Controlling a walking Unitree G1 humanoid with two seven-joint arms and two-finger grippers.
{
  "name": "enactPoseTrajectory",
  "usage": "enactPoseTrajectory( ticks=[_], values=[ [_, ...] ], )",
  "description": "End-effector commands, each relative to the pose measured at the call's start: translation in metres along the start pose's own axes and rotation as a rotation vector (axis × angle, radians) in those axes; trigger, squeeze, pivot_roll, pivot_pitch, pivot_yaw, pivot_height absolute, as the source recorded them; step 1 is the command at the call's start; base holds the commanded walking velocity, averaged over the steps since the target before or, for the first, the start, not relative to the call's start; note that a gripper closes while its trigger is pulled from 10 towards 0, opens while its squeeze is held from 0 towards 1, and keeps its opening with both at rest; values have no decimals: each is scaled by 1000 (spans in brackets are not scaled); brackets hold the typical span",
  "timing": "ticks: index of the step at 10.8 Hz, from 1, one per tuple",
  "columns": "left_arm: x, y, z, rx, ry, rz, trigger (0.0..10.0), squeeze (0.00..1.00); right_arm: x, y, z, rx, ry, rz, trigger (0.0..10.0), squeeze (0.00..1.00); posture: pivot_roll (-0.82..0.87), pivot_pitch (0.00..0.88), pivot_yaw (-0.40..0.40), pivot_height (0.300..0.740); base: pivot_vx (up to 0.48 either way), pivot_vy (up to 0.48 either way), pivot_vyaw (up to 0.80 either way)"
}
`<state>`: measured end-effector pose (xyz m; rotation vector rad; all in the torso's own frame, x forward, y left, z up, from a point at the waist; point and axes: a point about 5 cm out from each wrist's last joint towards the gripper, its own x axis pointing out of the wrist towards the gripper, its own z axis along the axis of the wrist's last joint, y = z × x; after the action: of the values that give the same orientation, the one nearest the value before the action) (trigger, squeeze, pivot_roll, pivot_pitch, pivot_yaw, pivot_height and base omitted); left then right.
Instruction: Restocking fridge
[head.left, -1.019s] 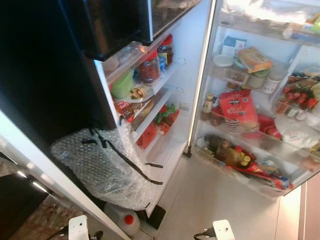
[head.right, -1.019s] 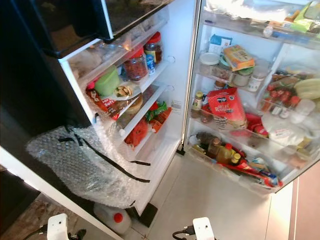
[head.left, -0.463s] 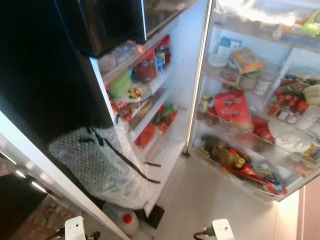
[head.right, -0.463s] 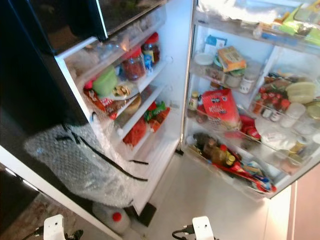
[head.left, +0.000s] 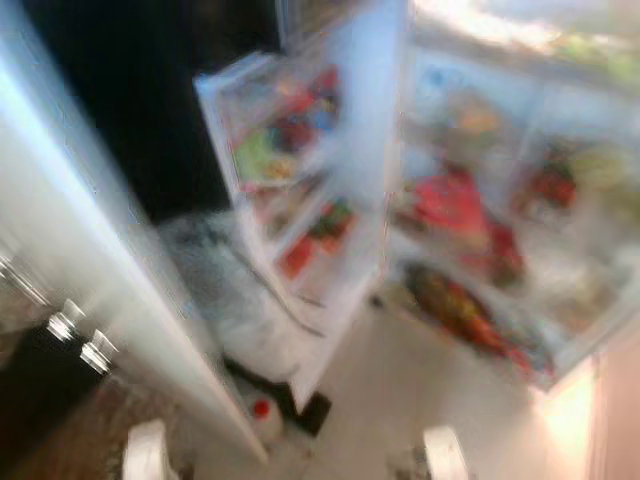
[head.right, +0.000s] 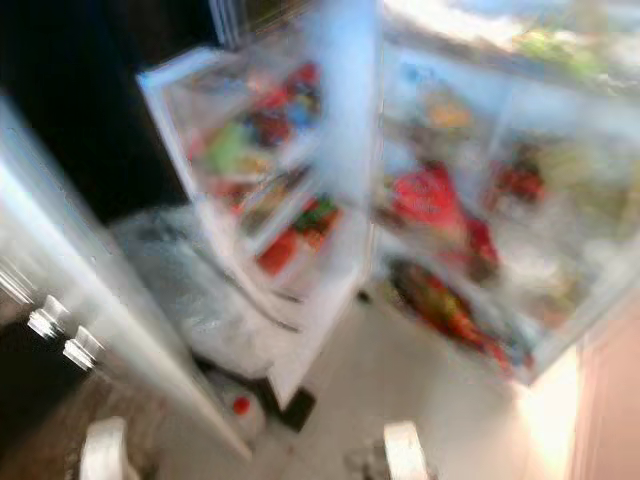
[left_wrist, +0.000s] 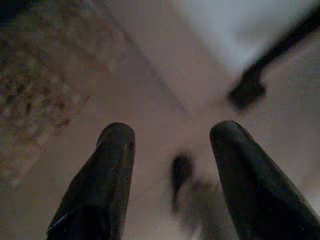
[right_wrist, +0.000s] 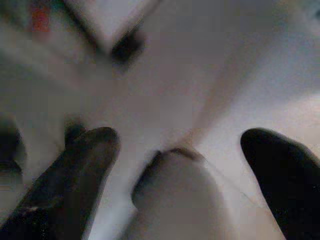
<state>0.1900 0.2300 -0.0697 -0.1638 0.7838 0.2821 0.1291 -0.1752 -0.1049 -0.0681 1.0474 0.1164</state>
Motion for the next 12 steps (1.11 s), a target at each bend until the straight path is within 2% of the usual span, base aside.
enactPoseTrajectory(
  ticks=[1,4,8,9,11,12],
  values=[
    [-10,13,-30,5,103,36,10000,0,2,2,9,-1,-23,4,10000,0,-97,23,82,740,0,0,0],
    [-9,11,-29,12,104,21,10000,0,2,1,8,62,-31,-25,10000,0,-100,15,85,740,0,0,0],
    [-8,9,-29,20,107,12,10000,0,2,0,9,96,-39,-46,10000,0,-107,8,86,740,0,0,0],
    [-8,9,-29,22,108,12,10000,0,2,0,9,129,-43,-59,10000,0,-114,12,86,740,0,0,0],
    [-8,9,-29,26,110,13,10000,0,1,-3,6,259,-59,-139,10000,0,-126,12,87,740,0,0,0],
    [-8,9,-28,27,107,14,10000,0,-1,-7,6,337,-97,-236,10000,0,-127,13,87,740,0,0,0]
  ],
)
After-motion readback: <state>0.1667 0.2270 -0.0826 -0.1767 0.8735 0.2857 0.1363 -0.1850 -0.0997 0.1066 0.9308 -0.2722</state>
